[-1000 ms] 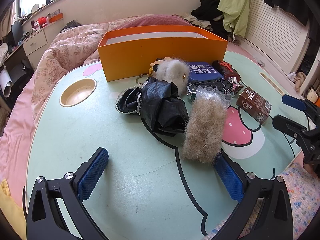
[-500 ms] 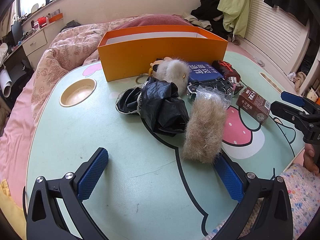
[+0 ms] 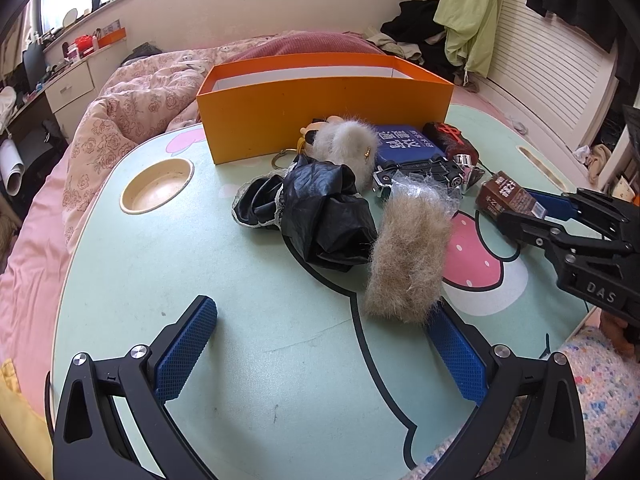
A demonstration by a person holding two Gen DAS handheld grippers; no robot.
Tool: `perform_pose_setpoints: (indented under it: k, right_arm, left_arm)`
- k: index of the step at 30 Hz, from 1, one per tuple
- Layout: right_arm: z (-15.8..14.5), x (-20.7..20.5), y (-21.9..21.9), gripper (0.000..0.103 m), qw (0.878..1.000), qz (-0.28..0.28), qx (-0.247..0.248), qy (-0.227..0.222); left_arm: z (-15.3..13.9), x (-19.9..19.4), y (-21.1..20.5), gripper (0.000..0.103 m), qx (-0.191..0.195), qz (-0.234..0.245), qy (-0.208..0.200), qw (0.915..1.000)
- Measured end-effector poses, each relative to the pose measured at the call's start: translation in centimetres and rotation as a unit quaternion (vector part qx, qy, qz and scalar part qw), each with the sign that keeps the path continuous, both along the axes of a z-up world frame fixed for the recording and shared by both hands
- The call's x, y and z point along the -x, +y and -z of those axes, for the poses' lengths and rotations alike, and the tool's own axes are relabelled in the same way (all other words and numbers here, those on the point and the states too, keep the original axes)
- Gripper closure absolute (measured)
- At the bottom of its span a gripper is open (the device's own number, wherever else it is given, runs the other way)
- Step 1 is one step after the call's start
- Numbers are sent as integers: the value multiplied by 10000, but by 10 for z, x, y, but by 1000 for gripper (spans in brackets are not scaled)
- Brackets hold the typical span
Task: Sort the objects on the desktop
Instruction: 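Grasp the brown card box with the right gripper while the left grasps the brown pompom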
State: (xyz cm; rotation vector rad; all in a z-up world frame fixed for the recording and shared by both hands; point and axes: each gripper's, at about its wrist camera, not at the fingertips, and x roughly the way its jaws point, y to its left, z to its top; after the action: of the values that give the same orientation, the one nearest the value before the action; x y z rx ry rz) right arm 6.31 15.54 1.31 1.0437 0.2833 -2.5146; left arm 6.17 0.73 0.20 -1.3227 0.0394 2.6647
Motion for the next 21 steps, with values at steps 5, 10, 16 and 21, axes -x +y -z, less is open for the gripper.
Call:
perform_pose_setpoints:
  k: [5, 10, 16, 21]
  right_arm:
    - [-5, -13, 7, 64, 9994, 63, 156, 302]
    - [-4, -8, 8, 63, 9997, 82, 213, 120]
    - [-5, -7, 12, 63, 9995, 156, 259, 45]
    - [-10, -10, 14, 63, 9994, 191, 260, 144]
  left_arm:
    - [-18, -16, -8, 0, -536, 197, 574, 9967]
    - [-15, -12, 9, 41, -415, 632, 416, 9963]
    - [-11, -11, 13, 82, -611, 892, 221, 9939]
    - [-29, -36, 15, 82, -851, 1342, 474, 9862]
